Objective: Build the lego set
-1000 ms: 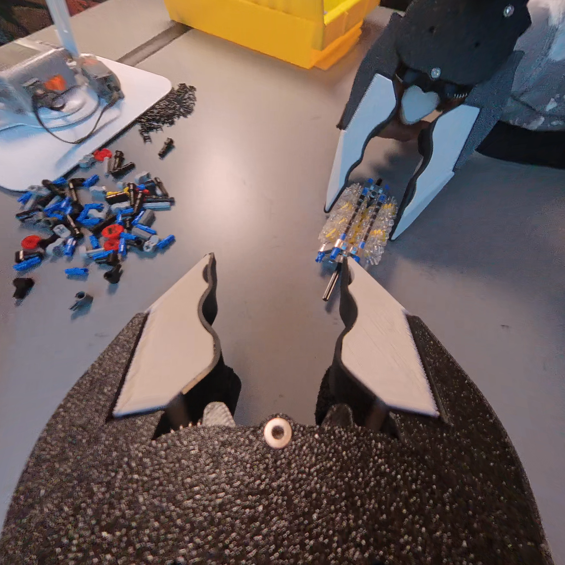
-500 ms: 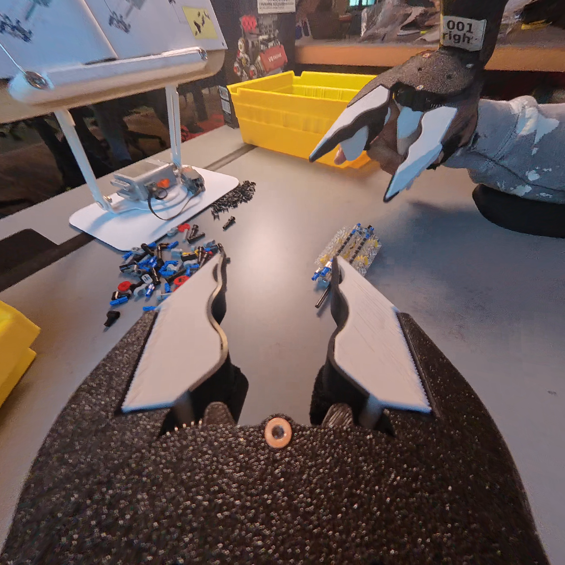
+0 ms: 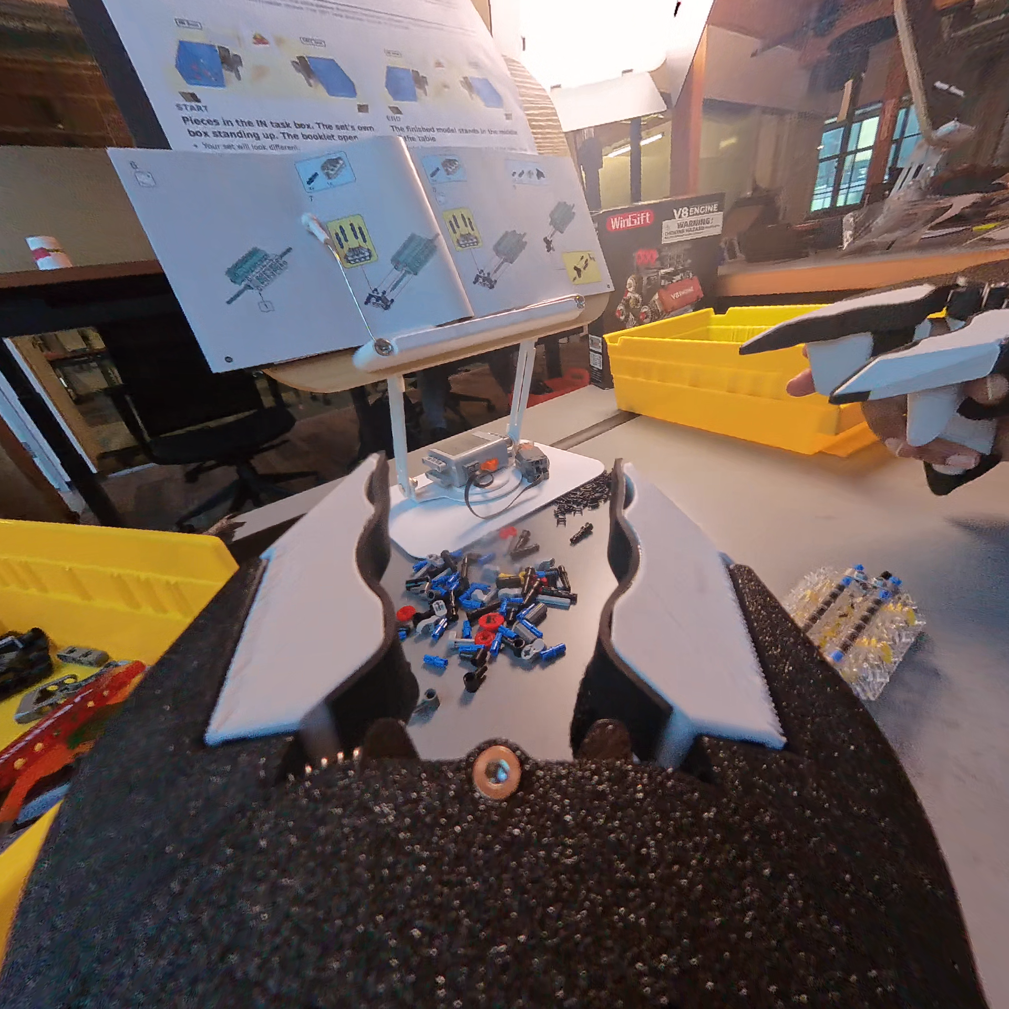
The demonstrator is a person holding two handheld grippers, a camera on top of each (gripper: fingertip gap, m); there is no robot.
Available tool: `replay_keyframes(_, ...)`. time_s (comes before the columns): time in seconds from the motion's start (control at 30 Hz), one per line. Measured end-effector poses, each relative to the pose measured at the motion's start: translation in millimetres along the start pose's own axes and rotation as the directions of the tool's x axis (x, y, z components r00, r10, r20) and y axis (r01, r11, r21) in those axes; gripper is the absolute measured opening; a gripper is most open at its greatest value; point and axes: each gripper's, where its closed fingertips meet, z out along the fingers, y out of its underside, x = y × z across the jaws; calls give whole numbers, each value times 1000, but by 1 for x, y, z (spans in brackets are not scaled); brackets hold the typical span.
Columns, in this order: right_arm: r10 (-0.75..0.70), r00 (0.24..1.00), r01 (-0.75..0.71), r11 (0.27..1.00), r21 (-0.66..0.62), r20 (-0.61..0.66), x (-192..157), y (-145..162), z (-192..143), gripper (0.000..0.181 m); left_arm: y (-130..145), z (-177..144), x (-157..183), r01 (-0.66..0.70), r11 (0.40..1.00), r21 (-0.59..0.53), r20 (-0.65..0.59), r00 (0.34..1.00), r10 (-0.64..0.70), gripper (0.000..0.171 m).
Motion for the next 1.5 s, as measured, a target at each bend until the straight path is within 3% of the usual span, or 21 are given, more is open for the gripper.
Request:
replay_keyframes(0.07, 6, 1000, -6, 1000, 3, -11, 0, 1, 3, 87, 2, 4, 2, 56, 998, -27, -38, 998, -57, 77)
replay_keyframes(0.23, 3, 999, -3, 1000, 6, -38, 1, 2, 8, 88, 15, 17, 0, 124, 986, -110, -94, 986, -135, 13)
replay_keyframes(0.33, -1, 998, 2, 1000, 9, -65, 4, 2, 10, 86, 12, 23, -5, 147, 985, -84, -104, 982, -156, 1)
replay_keyframes(0.53, -8, 988, 17, 998, 61, -154, 26, -13, 18, 73, -2, 35, -18, 66, 998, -15, -52, 996, -66, 1)
replay_keyframes(0.7, -11, 959, 44, 993, 109, -283, 69, -43, 31, 72, -7, 48, -35, 74, 997, -37, 7, 997, -73, 20)
replay_keyframes(0.83, 19, 900, 40, 991, 126, -436, 123, -67, 44, 85, -21, 69, -62, 66, 995, -76, 104, 993, -58, 34)
replay_keyframes(0.97, 4, 852, 73, 989, 126, -524, 165, -85, 61, 93, -37, 105, -82, 114, 989, -93, 129, 987, -101, 36)
replay_keyframes(1.17, -47, 827, 95, 994, 56, -560, 197, -76, 84, 105, -50, 158, -107, 52, 992, -118, 185, 982, -29, 51)
replay_keyframes(1.23, -73, 826, 120, 992, 47, -559, 197, -70, 84, 104, -46, 169, -110, 26, 991, -134, 201, 980, 2, 51)
replay_keyframes(1.33, -110, 829, 137, 991, 8, -548, 195, -62, 83, 104, -45, 171, -117, -34, 992, -120, 268, 961, 66, 35)
replay_keyframes(1.4, -96, 837, 128, 992, 22, -538, 195, -62, 81, 101, -45, 169, -116, -42, 993, -112, 264, 962, 70, 9)
replay_keyframes(1.5, -97, 840, 124, 992, 14, -535, 196, -59, 79, 100, -41, 163, -119, 9, 994, -105, 258, 966, 18, 8)
